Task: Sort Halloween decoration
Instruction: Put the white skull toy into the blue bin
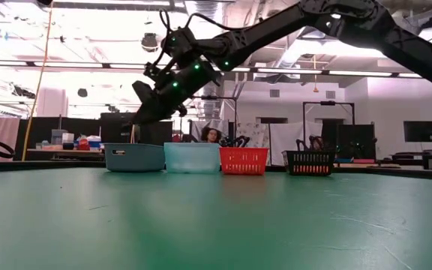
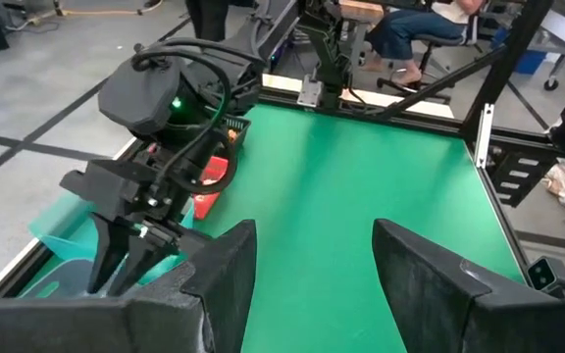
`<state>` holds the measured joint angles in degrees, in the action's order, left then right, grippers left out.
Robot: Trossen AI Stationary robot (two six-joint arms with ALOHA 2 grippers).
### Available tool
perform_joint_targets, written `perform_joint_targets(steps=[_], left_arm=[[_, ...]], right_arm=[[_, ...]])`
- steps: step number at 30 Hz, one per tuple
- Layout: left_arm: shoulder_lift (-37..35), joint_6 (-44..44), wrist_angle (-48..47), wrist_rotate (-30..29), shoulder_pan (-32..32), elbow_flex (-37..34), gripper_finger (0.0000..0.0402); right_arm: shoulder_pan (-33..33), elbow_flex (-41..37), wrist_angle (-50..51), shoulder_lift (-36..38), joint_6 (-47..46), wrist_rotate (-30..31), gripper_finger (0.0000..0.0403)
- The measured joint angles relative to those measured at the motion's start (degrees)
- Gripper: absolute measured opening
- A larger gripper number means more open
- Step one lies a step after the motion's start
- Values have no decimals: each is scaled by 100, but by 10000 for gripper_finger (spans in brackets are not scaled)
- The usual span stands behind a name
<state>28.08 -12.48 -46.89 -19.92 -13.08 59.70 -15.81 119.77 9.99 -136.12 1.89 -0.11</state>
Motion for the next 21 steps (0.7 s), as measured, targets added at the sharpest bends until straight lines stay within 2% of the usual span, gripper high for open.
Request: perform_joint_targets(steps=[8,10,13,17,21], left_arm=[[0,2,-6,0,0,0,194],[0,-2,-28,0,0,0,194],[0,-32,-84,14,0,0,194],[0,-49,-194,114,0,0,194],[0,-51,-283,158,0,0,194]], right_arm=[[-4,0,7,-1,-96,-7,186],[11,0,-17,11,-176,-301,199],[181,0,-29,149,-279,-1221,203],[789,17,202,438,-562,-2294,189],[1686,7,643,495,-597,-2660,175]])
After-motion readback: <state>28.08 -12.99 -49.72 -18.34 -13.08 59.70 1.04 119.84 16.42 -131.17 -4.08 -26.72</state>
